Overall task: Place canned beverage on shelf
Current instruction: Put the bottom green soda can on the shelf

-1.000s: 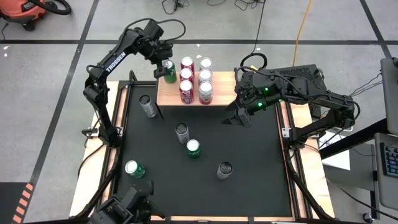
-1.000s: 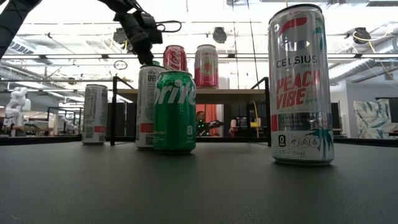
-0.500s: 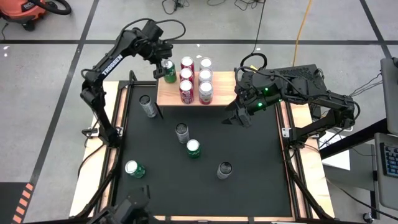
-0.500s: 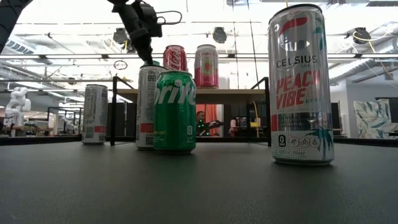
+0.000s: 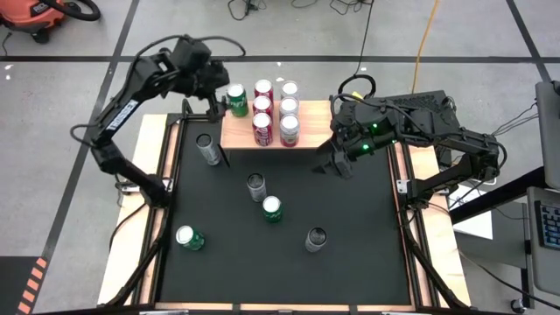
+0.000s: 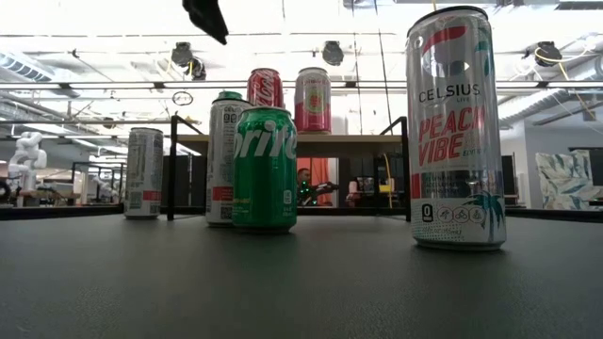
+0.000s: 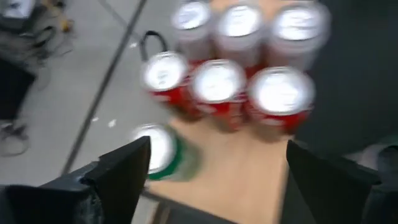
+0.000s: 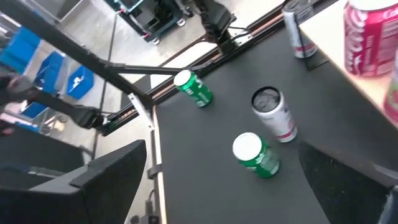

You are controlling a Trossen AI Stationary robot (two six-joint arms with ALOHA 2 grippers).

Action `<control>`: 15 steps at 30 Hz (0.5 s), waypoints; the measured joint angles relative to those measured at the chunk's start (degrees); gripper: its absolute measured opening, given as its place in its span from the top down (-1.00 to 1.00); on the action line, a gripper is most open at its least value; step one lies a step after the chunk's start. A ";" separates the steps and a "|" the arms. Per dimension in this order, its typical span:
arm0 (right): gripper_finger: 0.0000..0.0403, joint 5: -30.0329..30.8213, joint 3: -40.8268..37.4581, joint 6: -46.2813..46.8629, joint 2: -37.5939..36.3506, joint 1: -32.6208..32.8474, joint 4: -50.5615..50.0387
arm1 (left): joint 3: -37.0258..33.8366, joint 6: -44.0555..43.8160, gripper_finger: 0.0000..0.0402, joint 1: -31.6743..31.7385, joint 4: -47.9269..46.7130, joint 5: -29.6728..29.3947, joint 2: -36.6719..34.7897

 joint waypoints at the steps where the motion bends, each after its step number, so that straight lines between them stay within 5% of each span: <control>1: -0.99 0.55 0.00 -0.17 0.00 0.00 0.00 | 0.00 -0.94 -0.78 -1.12 -0.87 0.68 -0.41; 8: -0.99 0.72 0.00 -0.41 0.00 0.00 -0.04 | -1.21 -9.65 -0.24 -4.58 -10.59 4.87 -0.97; 15: -0.99 0.74 0.00 1.18 0.00 0.00 -0.36 | -16.26 -10.70 0.29 -4.34 6.58 9.63 -6.69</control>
